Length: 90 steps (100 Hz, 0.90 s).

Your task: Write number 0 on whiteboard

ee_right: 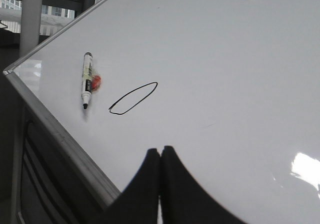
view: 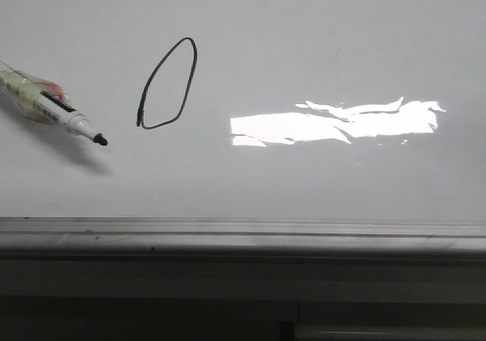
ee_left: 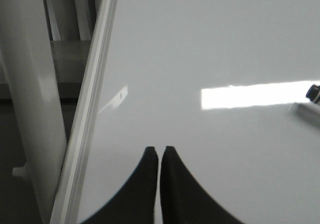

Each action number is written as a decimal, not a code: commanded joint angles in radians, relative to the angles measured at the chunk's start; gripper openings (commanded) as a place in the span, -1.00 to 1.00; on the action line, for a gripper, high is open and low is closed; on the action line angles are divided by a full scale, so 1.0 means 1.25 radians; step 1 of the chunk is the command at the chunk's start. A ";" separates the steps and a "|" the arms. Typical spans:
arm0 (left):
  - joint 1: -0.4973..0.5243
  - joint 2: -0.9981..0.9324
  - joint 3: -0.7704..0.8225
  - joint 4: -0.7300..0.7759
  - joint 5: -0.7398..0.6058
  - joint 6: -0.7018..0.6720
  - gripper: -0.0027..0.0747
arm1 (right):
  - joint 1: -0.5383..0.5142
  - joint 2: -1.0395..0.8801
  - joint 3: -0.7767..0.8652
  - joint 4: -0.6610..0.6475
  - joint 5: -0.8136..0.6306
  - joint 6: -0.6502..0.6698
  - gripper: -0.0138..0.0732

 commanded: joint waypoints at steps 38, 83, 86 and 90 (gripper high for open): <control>0.003 -0.023 0.025 0.038 0.148 0.011 -0.98 | -0.005 0.007 -0.021 0.013 -0.040 -0.002 -0.84; 0.003 -0.023 0.025 0.038 0.145 0.011 -0.98 | -0.005 0.007 -0.021 0.013 -0.040 -0.002 -0.84; 0.003 -0.023 0.025 0.038 0.145 0.011 -0.98 | -0.005 0.007 -0.021 0.013 -0.040 -0.002 -0.84; 0.003 -0.023 0.025 0.038 0.145 0.011 -0.98 | -0.005 0.007 -0.021 0.013 -0.040 -0.002 -0.84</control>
